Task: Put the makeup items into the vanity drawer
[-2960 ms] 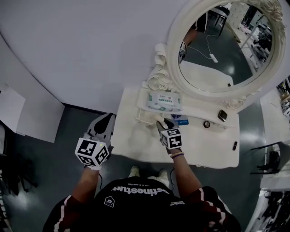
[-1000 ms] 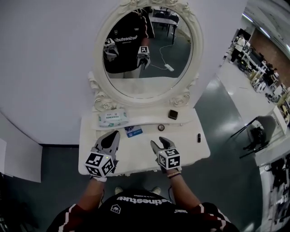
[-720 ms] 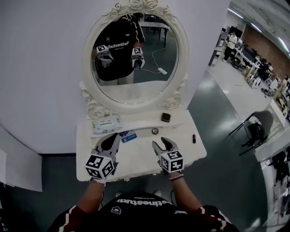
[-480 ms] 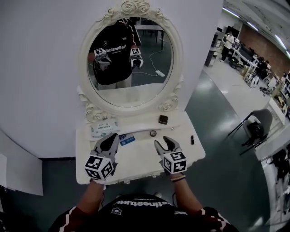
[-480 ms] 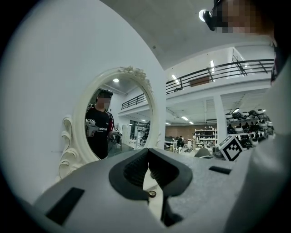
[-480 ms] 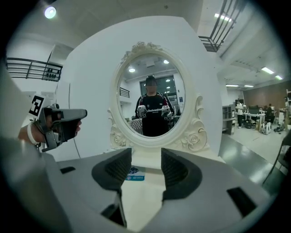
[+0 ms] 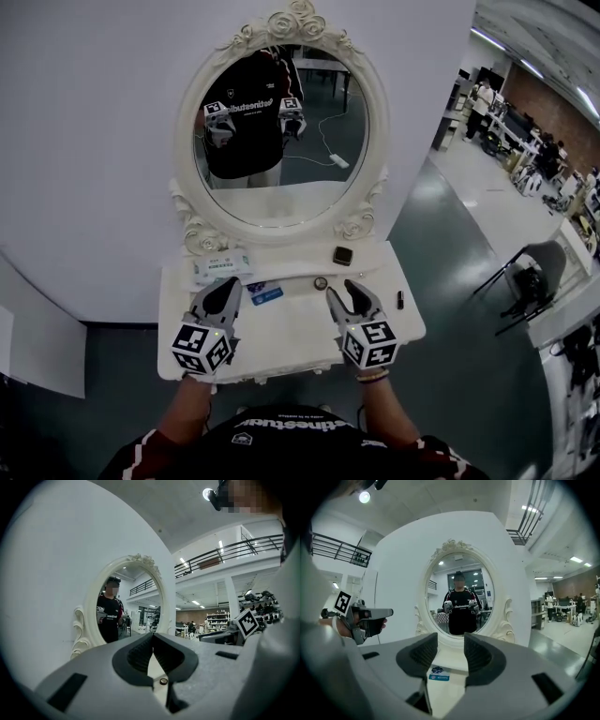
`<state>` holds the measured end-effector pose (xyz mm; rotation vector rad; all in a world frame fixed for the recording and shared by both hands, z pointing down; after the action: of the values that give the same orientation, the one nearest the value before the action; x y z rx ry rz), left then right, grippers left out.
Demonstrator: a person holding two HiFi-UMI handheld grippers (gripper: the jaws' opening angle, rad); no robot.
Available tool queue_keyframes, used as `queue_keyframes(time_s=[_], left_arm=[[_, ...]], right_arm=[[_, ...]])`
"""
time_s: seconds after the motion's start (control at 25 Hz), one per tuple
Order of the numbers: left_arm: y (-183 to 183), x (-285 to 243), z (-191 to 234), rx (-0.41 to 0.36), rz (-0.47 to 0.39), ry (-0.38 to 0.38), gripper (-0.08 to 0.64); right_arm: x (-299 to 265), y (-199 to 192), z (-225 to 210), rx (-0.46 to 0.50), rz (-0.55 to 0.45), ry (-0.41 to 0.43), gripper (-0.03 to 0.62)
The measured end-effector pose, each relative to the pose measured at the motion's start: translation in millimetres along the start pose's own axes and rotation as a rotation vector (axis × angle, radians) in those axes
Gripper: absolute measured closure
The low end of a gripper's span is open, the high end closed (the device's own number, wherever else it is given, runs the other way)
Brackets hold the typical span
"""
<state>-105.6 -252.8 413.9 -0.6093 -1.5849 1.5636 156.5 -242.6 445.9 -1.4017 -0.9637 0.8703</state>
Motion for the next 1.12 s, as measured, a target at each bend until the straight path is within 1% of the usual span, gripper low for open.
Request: queue_keyframes(time_s=[0.12, 0.56, 0.64, 0.88, 1.0, 1.12], left_arm=[[0.9, 3.4, 4.0, -0.001, -0.004, 0.016, 0.554], [2.4, 9.3, 10.6, -0.01, -0.013, 0.049, 0.554], [2.8, 9.8, 10.8, -0.014, -0.016, 0.052, 0.554], [4.9, 9.1, 8.8, -0.042, -0.022, 0.05, 0.554], [5.5, 8.5, 8.3, -0.055, -0.022, 0.05, 0.554], [5.1, 9.3, 8.9, -0.062, -0.021, 0.055, 0.554]], right_arm=[[-2.7, 3.7, 3.6, 0.003, -0.017, 0.008, 0.446], [-4.5, 19.4, 4.3, -0.003, -0.078, -0.005, 0.579], [-3.9, 22.2, 4.0, -0.004, -0.089, -0.007, 0.589], [-4.6, 23.5, 6.8, 0.018, -0.099, 0.005, 0.589], [-5.3, 24.9, 7.6, 0.036, -0.104, -0.003, 0.589], [-5.8, 25.2, 6.7, 0.034, -0.106, -0.007, 0.591]])
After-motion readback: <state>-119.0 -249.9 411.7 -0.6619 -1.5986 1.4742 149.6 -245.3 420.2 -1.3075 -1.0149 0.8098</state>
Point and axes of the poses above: the fingertips, and each gripper's own axes: x backward along the fingers, z to its left, y out of its top, the point moved 5 cm from there along x, backward along the fingers, and after that the axes turned 12 degrees about -z, right-handed, at the moved point
